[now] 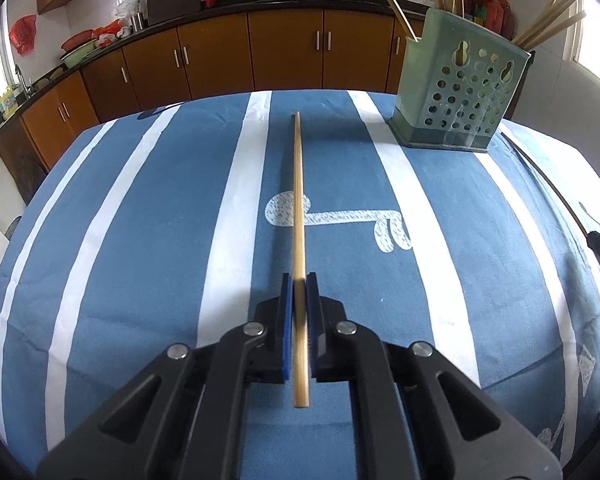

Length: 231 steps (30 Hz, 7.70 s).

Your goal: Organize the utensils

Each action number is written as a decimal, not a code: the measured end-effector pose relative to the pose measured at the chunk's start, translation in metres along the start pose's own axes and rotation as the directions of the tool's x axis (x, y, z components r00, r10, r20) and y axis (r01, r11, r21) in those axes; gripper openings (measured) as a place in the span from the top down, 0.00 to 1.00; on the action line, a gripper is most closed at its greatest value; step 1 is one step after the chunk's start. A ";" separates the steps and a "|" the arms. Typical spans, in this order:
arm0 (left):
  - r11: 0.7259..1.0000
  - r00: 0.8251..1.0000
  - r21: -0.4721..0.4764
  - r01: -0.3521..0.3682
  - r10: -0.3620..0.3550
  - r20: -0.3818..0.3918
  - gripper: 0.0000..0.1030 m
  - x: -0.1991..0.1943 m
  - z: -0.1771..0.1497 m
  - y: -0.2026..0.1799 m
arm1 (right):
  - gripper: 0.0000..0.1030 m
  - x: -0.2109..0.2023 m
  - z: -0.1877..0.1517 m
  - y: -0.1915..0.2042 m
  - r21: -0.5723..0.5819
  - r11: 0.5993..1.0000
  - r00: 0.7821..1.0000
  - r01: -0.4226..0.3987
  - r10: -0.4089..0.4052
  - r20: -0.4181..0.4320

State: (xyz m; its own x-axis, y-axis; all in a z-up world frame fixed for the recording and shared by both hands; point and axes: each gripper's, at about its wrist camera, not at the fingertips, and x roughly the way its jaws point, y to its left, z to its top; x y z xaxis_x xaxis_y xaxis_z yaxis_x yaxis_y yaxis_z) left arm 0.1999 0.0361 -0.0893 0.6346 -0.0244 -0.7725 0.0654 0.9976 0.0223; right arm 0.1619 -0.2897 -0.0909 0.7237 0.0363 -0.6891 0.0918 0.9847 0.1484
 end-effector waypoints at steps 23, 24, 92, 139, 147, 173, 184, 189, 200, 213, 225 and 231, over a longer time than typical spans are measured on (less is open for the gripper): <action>0.995 0.950 -0.048 0.082 -0.063 0.306 0.93 -0.108 0.054 0.008 | 0.93 -0.075 0.050 -0.010 0.062 0.996 0.953 -0.057 0.035 0.302; 0.996 0.948 -0.048 0.081 -0.062 0.312 0.93 -0.110 0.055 0.007 | 0.92 -0.078 0.052 -0.009 0.060 0.996 0.949 -0.060 0.039 0.314; 0.979 0.828 -0.025 0.202 -0.157 0.537 0.93 -0.110 0.212 -0.082 | 0.93 -0.080 0.185 0.085 -0.089 0.977 0.813 -0.196 0.212 0.542; 1.000 0.823 -0.015 -0.003 0.011 0.567 0.04 -0.218 -0.056 -0.035 | 0.02 -0.178 -0.032 0.068 -0.175 0.984 0.869 -0.026 0.109 0.484; 0.998 0.845 -0.056 0.014 0.018 0.535 0.04 -0.200 -0.090 -0.033 | 0.02 -0.165 -0.058 0.060 -0.141 0.989 0.899 -0.044 0.101 0.426; 0.999 0.865 -0.038 0.035 -0.011 0.502 0.04 -0.178 -0.108 -0.045 | 0.02 -0.143 -0.084 0.065 -0.170 0.985 0.935 -0.032 0.089 0.343; 0.998 0.873 -0.053 0.041 -0.009 0.487 0.04 -0.172 -0.107 -0.042 | 0.02 -0.144 -0.085 0.061 -0.160 0.987 0.937 -0.025 0.079 0.339; 0.998 0.876 -0.051 0.042 -0.012 0.483 0.04 -0.171 -0.106 -0.043 | 0.02 -0.144 -0.085 0.062 -0.165 0.986 0.938 -0.026 0.082 0.338; 0.998 0.878 -0.050 0.042 -0.013 0.479 0.04 -0.169 -0.106 -0.043 | 0.02 -0.143 -0.084 0.061 -0.161 0.987 0.939 -0.027 0.080 0.334; 0.998 0.880 -0.051 0.043 -0.014 0.476 0.04 -0.168 -0.106 -0.043 | 0.02 -0.140 -0.085 0.061 -0.153 0.988 0.941 -0.028 0.077 0.328; 0.998 0.880 -0.051 0.043 -0.013 0.475 0.04 -0.168 -0.106 -0.043 | 0.02 -0.140 -0.085 0.061 -0.152 0.988 0.942 -0.028 0.077 0.327; 0.998 0.880 -0.050 0.043 -0.014 0.475 0.04 -0.168 -0.106 -0.044 | 0.02 -0.140 -0.085 0.061 -0.152 0.988 0.942 -0.028 0.077 0.327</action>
State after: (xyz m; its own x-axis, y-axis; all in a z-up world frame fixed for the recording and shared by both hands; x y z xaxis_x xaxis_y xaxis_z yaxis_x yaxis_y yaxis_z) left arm 0.0090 0.0035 -0.0276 0.9231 -0.0660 -0.3788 0.0537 0.9976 -0.0428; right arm 0.0085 -0.2201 -0.0455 0.9123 0.0546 -0.4058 -0.0340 0.9977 0.0580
